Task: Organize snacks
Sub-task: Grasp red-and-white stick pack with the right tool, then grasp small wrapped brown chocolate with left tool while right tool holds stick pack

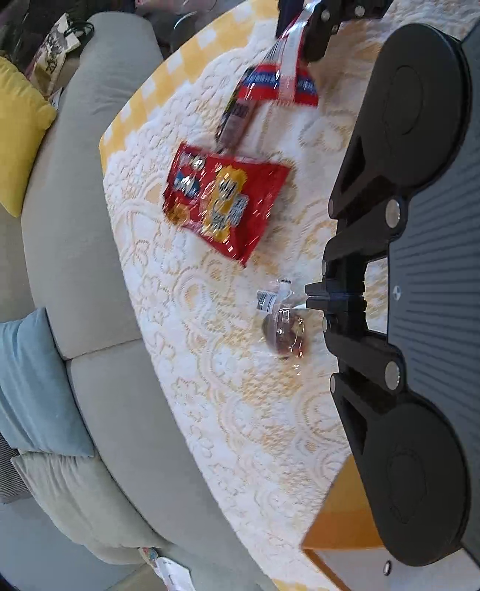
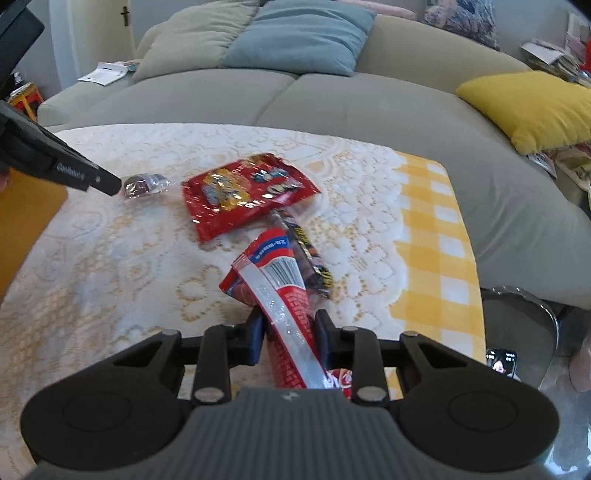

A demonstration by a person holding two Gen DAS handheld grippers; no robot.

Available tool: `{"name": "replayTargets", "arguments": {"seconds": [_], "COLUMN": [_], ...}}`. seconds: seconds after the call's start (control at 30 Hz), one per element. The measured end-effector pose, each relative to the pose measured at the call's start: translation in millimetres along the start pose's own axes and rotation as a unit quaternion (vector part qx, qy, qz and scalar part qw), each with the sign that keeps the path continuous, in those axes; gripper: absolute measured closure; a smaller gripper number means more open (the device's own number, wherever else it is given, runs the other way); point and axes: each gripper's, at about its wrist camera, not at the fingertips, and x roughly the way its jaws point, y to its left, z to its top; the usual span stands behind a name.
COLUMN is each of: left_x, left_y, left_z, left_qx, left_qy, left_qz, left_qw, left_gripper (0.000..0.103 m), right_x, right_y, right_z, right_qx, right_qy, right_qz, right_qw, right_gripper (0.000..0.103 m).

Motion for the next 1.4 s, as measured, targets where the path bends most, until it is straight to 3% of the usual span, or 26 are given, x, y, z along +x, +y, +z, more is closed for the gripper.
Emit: {"name": "replayTargets", "arguments": {"seconds": [0.03, 0.07, 0.13, 0.17, 0.2, 0.37, 0.53, 0.67, 0.87, 0.93, 1.03, 1.07, 1.23, 1.4], "left_x": [-2.1, -3.9, -4.8, -3.2, -1.4, 11.9, 36.9, 47.2, 60.9, 61.4, 60.9, 60.9, 47.2, 11.4], "left_y": [-1.6, -3.1, -3.6, -3.0, -1.7, 3.8, 6.6, 7.0, 2.5, 4.8, 5.6, 4.0, 3.1, 1.3], "left_z": [-2.3, -3.8, -5.4, -5.1, -4.3, 0.7, 4.2, 5.1, 5.8, 5.7, 7.2, 6.8, 5.3, -0.3], "left_qx": [0.004, 0.01, 0.02, 0.021, 0.019, 0.028, 0.037, 0.04, 0.066, 0.063, 0.058, 0.062, 0.055, 0.031], "left_qy": [-0.001, -0.005, -0.012, -0.011, -0.012, -0.013, -0.007, -0.014, -0.009, -0.015, -0.016, -0.015, -0.028, -0.048], "left_qz": [0.002, 0.01, 0.02, 0.023, 0.027, 0.036, 0.036, 0.035, 0.047, 0.04, 0.034, 0.043, 0.049, 0.032], "left_qw": [1.0, 0.9999, 0.9995, 0.9995, 0.9994, 0.9989, 0.9987, 0.9985, 0.9967, 0.9971, 0.9976, 0.997, 0.9969, 0.9978], "left_gripper": [0.102, 0.094, 0.072, 0.051, 0.042, 0.041, 0.041, 0.027, 0.027, 0.031, 0.047, 0.057, 0.07, 0.072], "right_x": [-1.3, -2.5, -1.7, 0.1, 3.0, 20.6, 37.2, 40.2, 42.4, 42.4, 41.4, 41.3, 40.7, 37.6], "right_y": [2.6, 5.3, 8.7, 9.7, 10.1, 5.3, 6.8, 8.1, 4.9, 5.6, 7.0, 7.6, 6.9, 5.9], "right_z": [0.2, 0.7, 2.4, 3.6, 6.0, 19.5, 12.7, 9.8, 8.5, 8.0, 7.3, 7.0, 6.2, 6.4], "right_qx": [-0.002, -0.004, 0.0, 0.003, 0.009, 0.065, 0.07, 0.065, 0.074, 0.07, 0.061, 0.059, 0.058, 0.061], "right_qy": [-0.003, -0.006, -0.011, -0.012, -0.013, -0.014, 0.005, 0.005, 0.004, 0.004, 0.002, 0.001, -0.002, 0.0], "right_qz": [0.003, 0.006, 0.009, 0.008, 0.007, 0.026, 0.032, 0.037, 0.044, 0.044, 0.042, 0.041, 0.044, 0.04], "right_qw": [1.0, 1.0, 1.0, 1.0, 1.0, 0.997, 0.997, 0.997, 0.996, 0.997, 0.997, 0.997, 0.997, 0.997], "right_gripper": [0.076, 0.076, 0.076, 0.076, 0.076, 0.076, 0.075, 0.075, 0.074, 0.074, 0.074, 0.074, 0.074, 0.075]}}
